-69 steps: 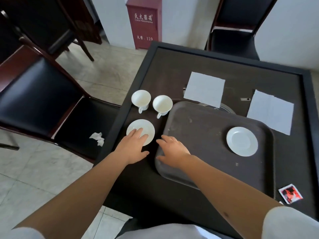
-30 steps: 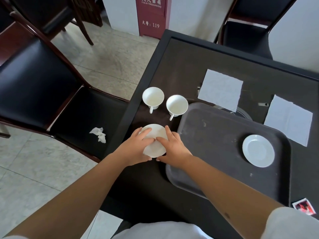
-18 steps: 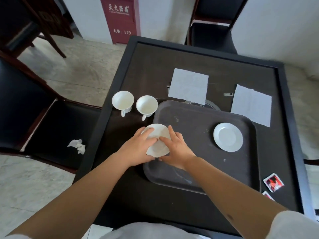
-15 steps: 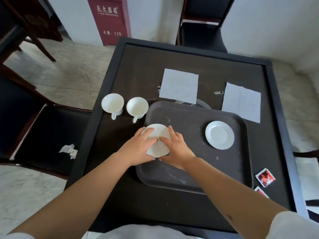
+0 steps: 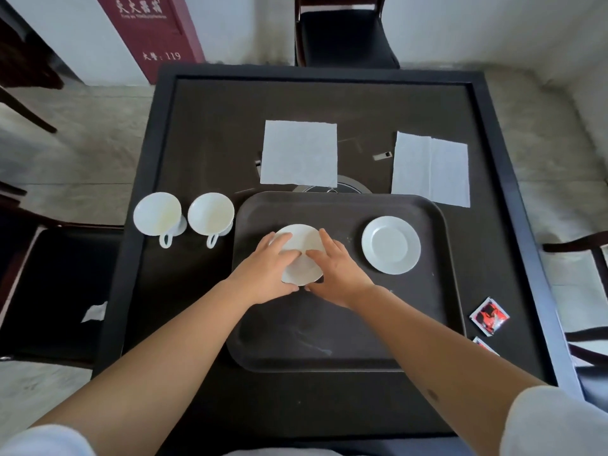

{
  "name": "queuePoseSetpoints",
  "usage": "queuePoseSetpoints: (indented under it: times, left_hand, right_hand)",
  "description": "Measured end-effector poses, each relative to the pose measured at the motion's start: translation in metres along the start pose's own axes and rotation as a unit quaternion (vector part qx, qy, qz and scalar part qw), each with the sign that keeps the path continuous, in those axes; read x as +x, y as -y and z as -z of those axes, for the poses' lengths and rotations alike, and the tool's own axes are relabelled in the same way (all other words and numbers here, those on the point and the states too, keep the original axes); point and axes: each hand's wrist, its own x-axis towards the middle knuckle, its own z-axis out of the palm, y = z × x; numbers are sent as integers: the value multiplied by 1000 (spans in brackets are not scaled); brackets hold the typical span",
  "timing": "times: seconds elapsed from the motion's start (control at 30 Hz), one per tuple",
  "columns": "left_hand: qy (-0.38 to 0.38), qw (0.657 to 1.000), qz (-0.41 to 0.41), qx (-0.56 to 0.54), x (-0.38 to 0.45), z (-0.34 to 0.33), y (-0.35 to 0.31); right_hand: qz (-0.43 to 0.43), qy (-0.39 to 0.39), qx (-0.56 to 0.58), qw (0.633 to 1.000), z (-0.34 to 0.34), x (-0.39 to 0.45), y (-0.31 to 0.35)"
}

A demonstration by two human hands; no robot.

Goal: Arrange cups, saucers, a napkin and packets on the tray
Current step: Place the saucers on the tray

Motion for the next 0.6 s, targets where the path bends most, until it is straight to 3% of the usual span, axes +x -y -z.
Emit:
queuePoseSetpoints:
  times: [0.6]
  left_hand:
    - [-13, 997, -13, 73, 15, -19, 11]
  right_hand:
    - [-7, 15, -1, 1000, -1, 12, -9]
